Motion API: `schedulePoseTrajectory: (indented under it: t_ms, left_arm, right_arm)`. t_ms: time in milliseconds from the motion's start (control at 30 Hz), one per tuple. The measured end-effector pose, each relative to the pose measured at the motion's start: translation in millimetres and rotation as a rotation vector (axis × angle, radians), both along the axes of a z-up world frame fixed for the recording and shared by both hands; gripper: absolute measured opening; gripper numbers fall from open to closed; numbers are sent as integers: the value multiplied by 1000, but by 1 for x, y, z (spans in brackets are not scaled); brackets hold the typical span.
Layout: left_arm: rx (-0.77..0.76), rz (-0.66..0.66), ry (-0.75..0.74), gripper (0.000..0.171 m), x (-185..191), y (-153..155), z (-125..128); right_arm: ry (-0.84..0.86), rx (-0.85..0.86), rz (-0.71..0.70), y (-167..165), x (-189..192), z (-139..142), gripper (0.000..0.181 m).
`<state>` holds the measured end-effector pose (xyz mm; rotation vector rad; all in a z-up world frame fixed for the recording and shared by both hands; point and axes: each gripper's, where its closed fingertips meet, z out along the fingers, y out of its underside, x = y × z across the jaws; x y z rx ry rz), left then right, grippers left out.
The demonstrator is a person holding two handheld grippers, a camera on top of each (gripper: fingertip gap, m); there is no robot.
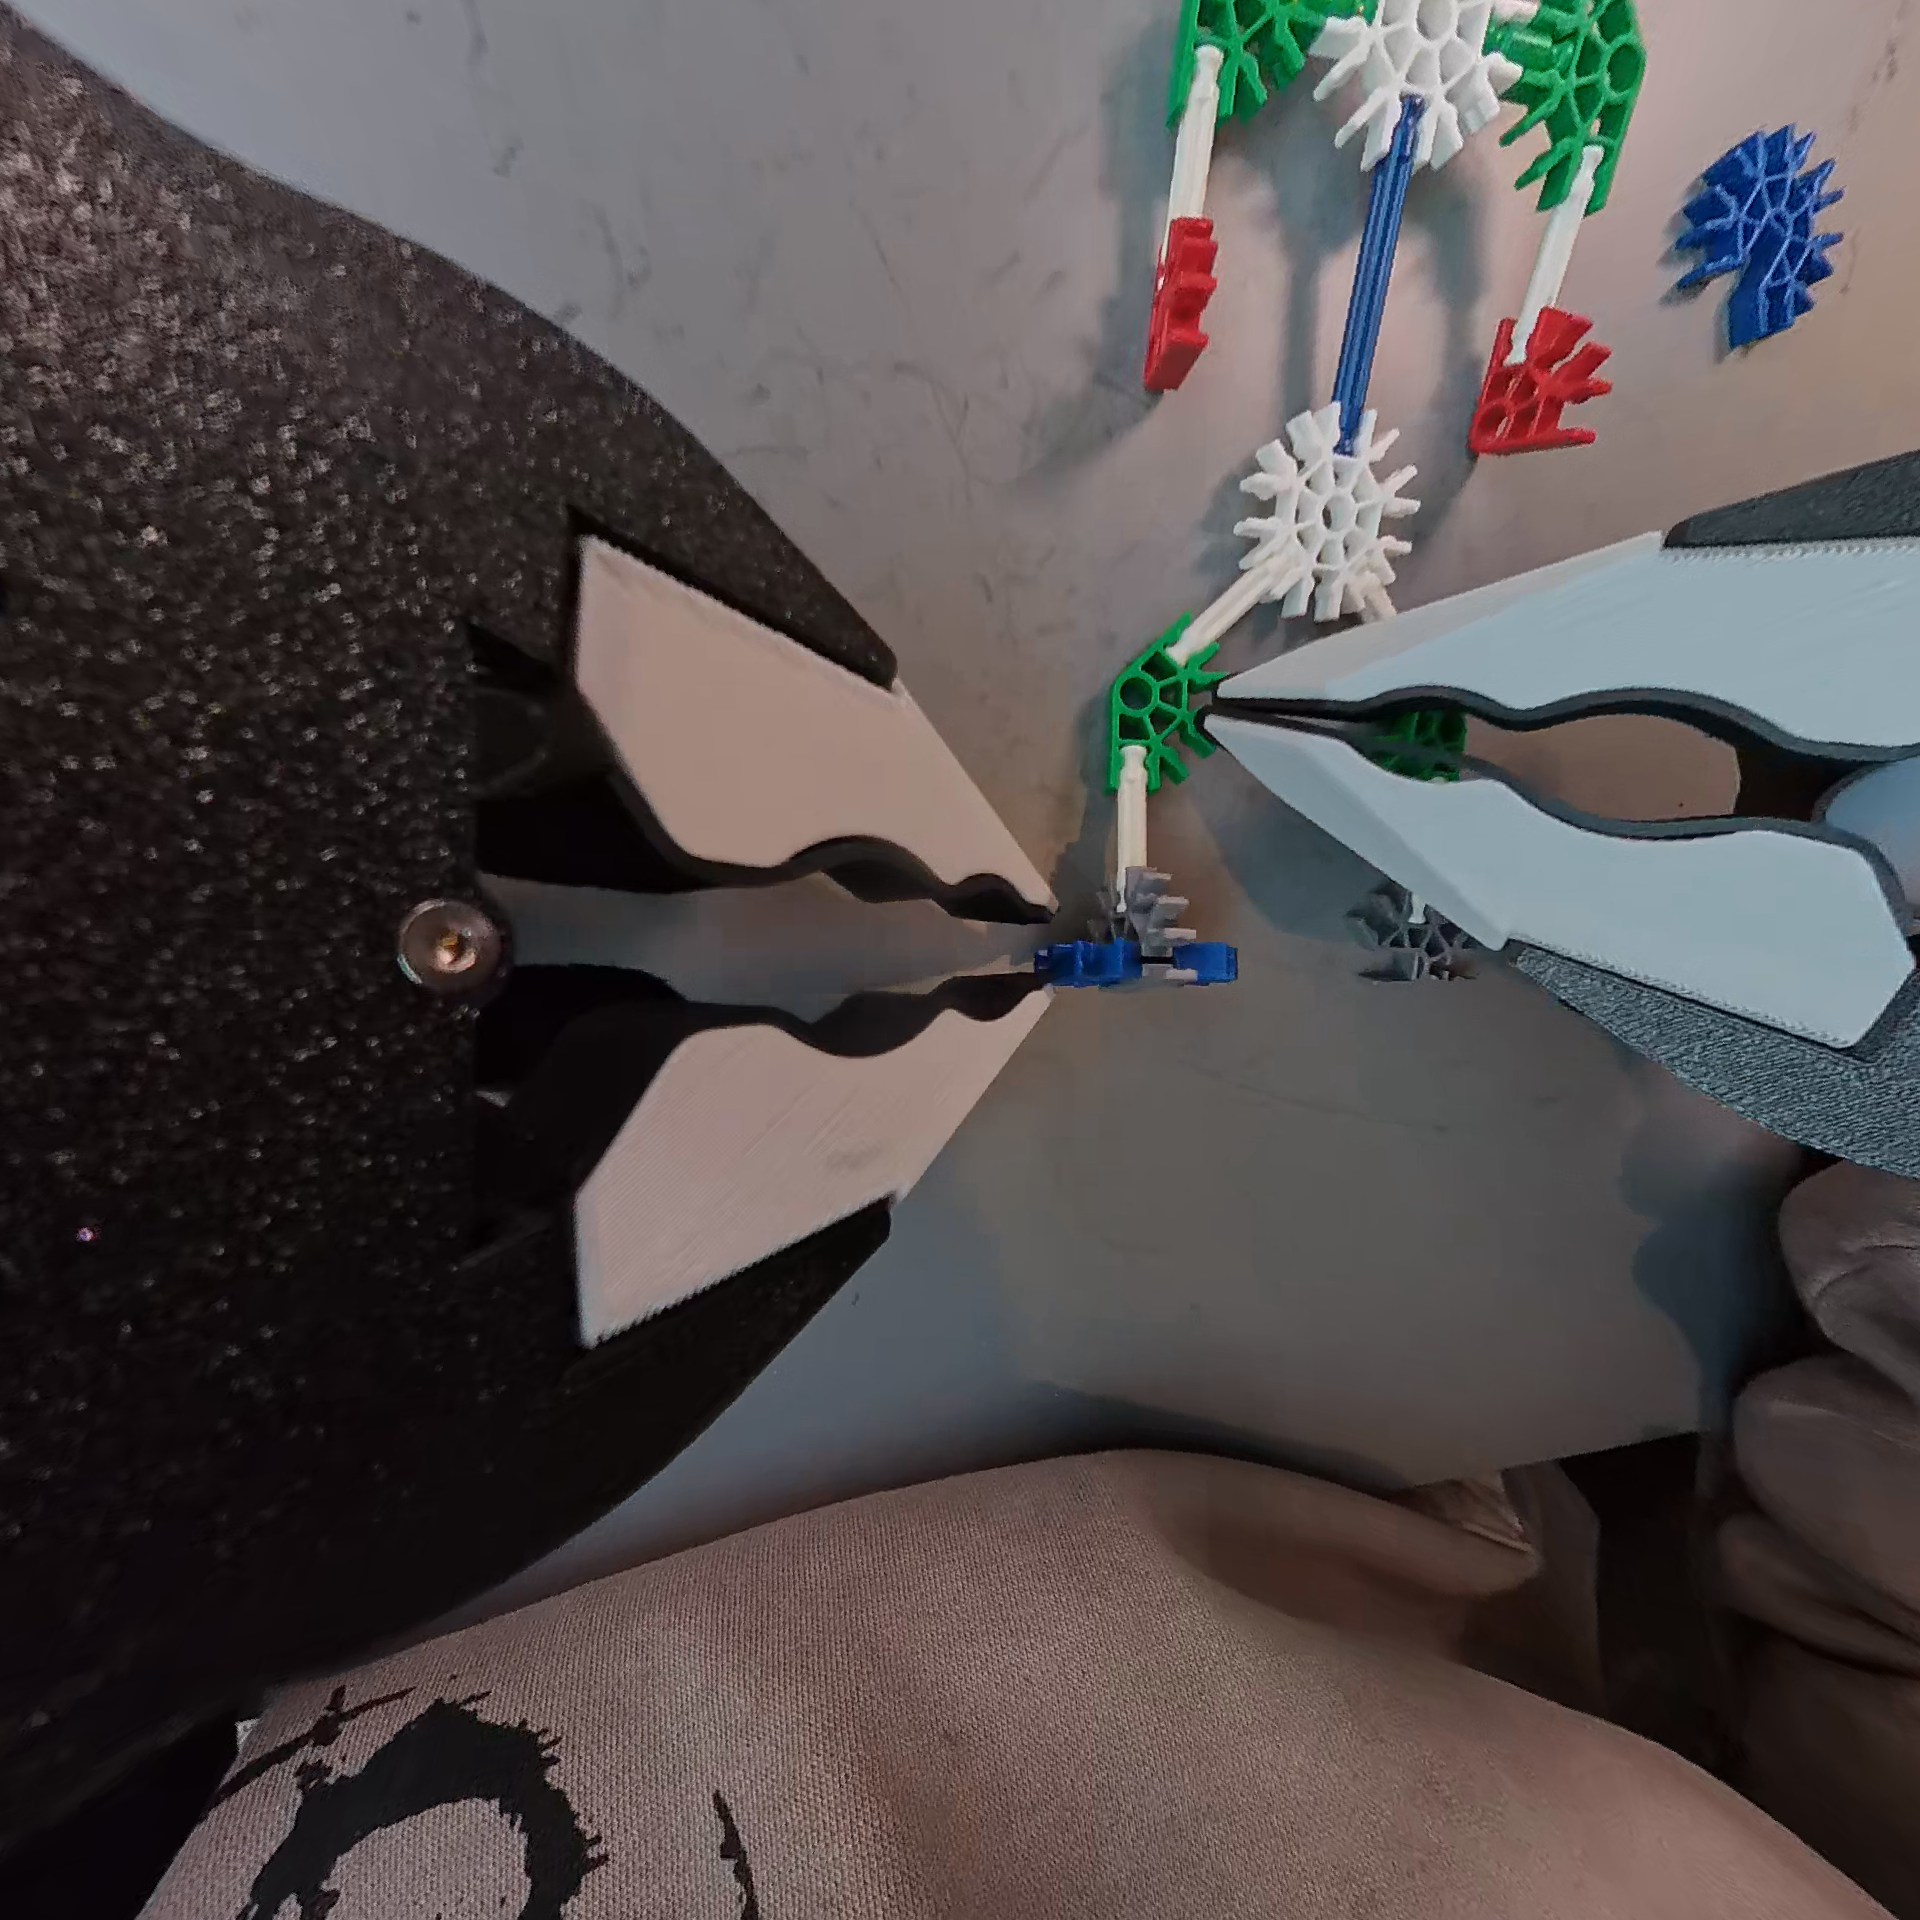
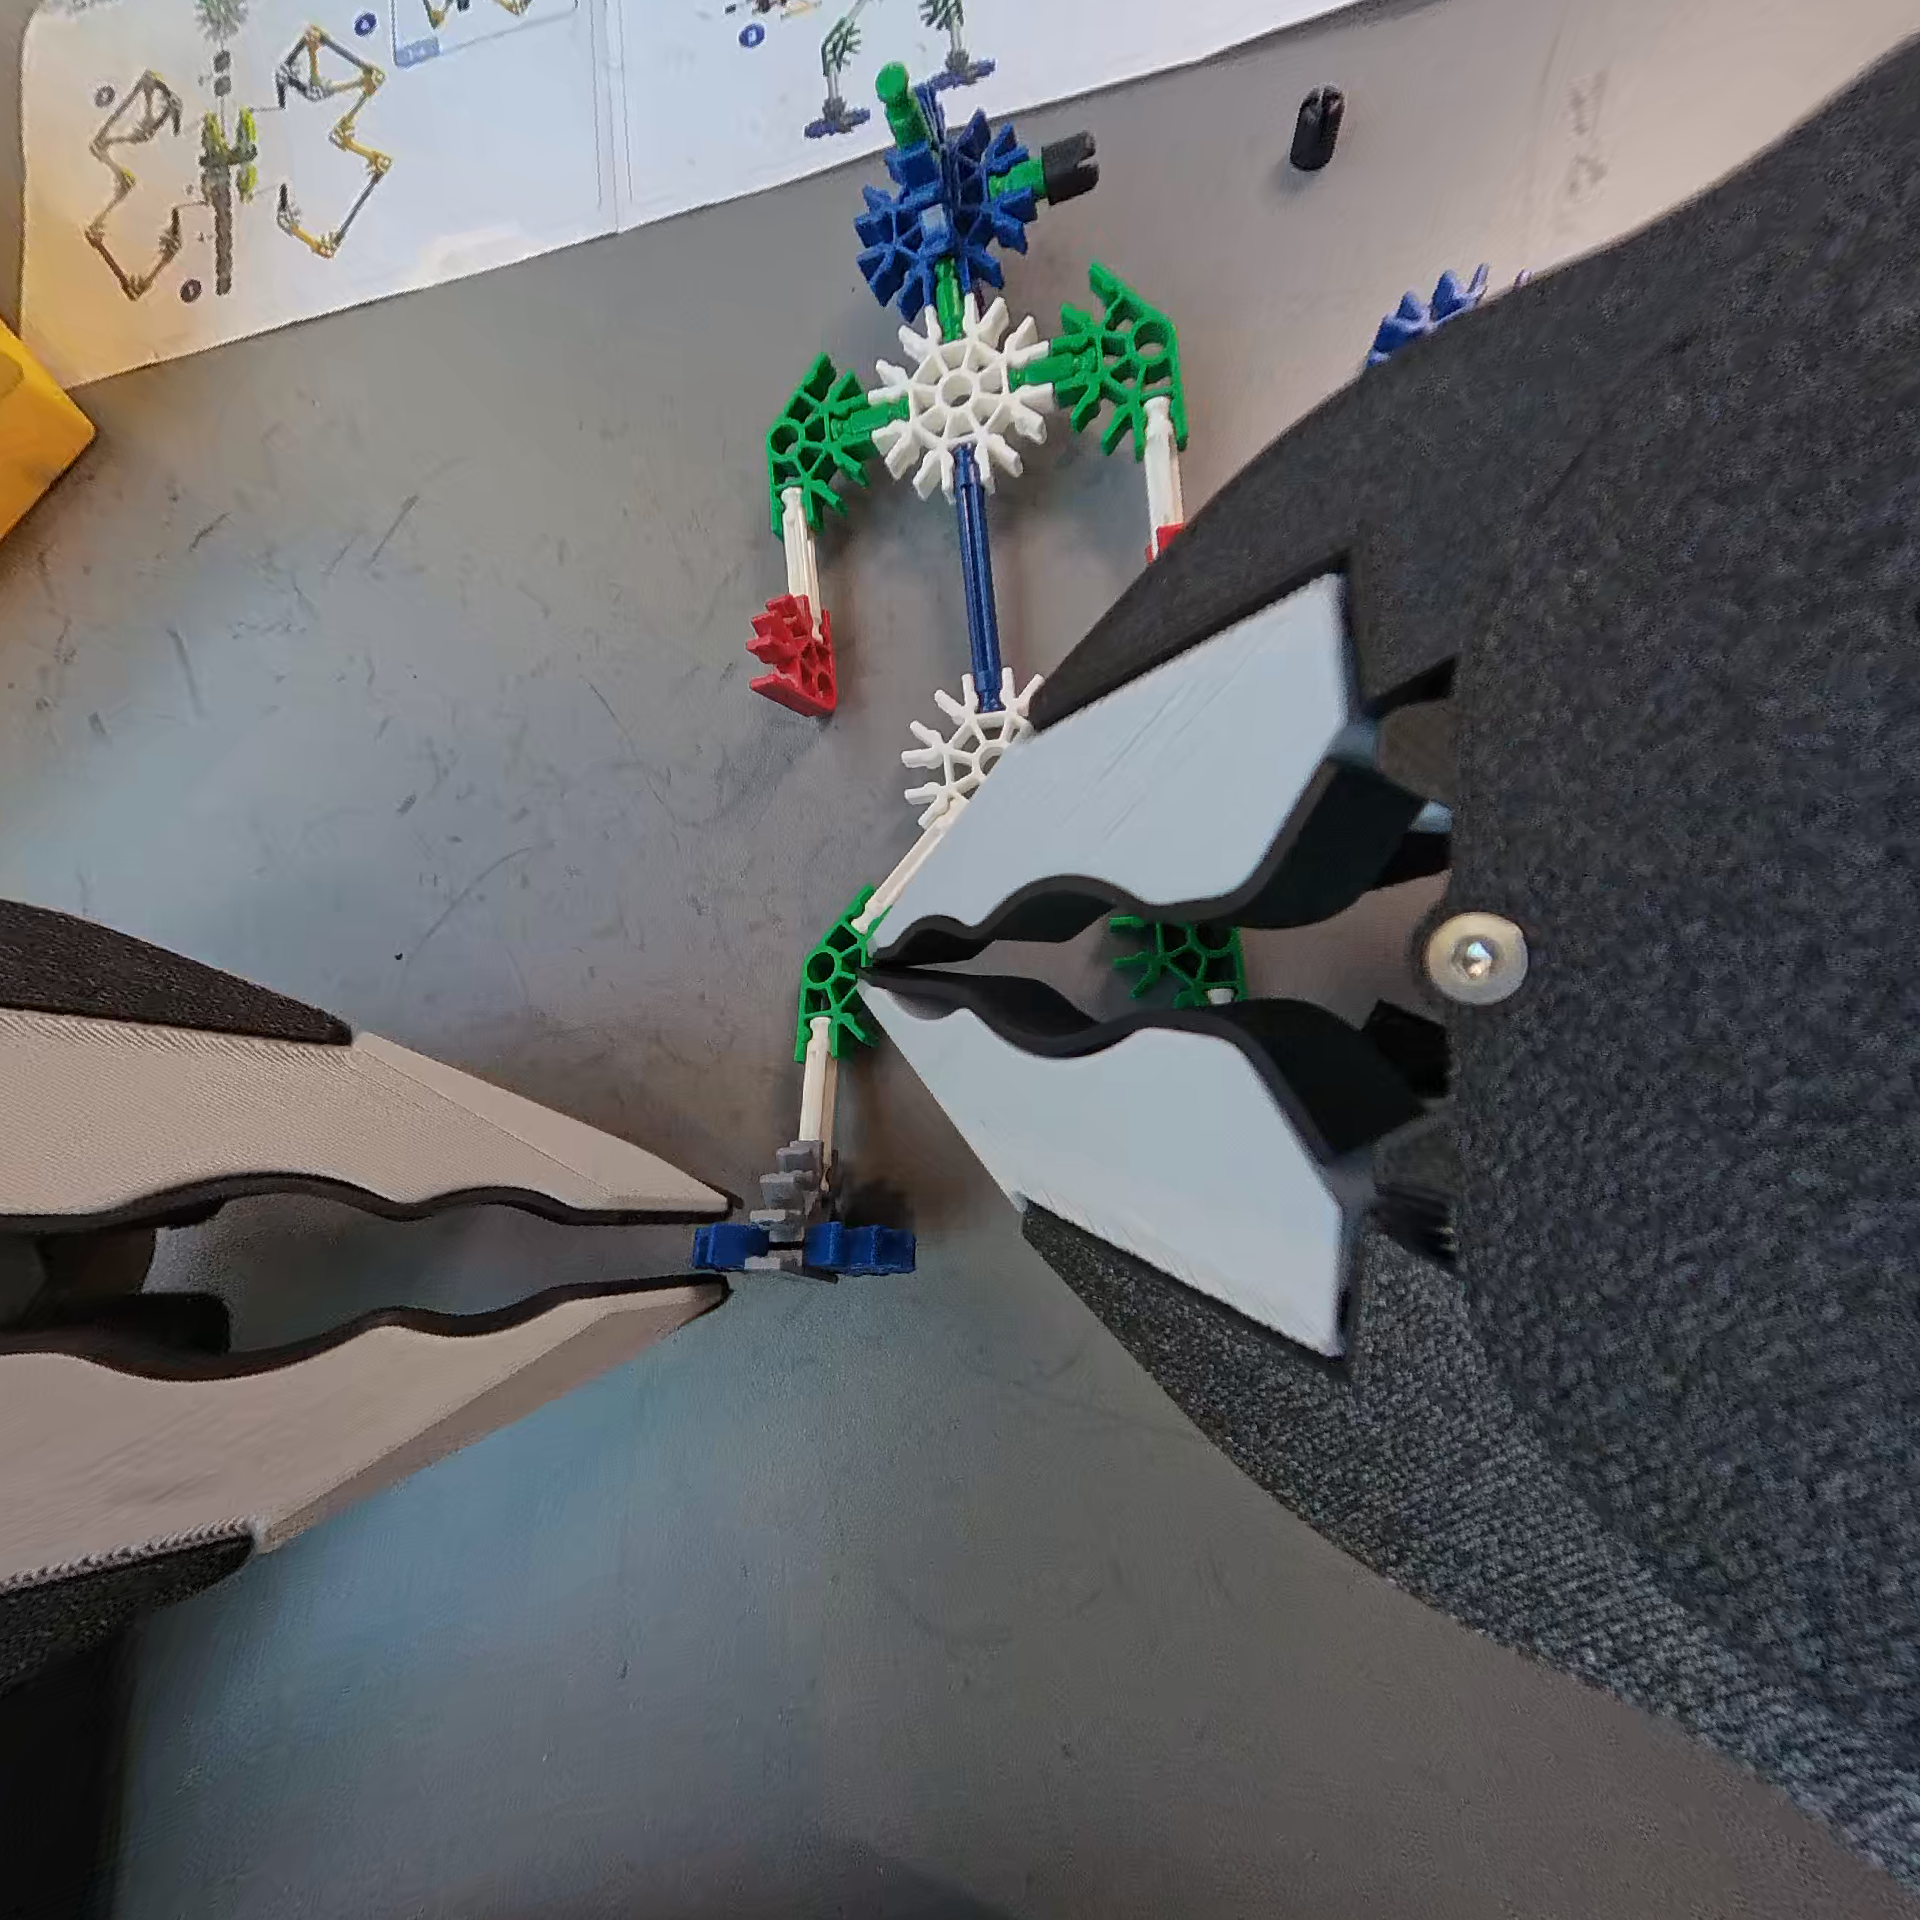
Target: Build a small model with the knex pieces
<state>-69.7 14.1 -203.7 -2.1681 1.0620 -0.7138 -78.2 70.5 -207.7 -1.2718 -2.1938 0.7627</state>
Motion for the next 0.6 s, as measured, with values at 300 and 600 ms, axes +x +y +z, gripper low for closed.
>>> schedulePoseTrajectory:
  t_ms: [300, 600]
  left_arm:
    - [-25, -22, 9, 8, 0, -4, -6]
    - [6, 26, 15, 5, 1, 7, -8]
  right_arm:
    - [29, 2, 8, 0, -3, 0, 0]
    - [111, -49, -8, 6, -7, 13, 6]
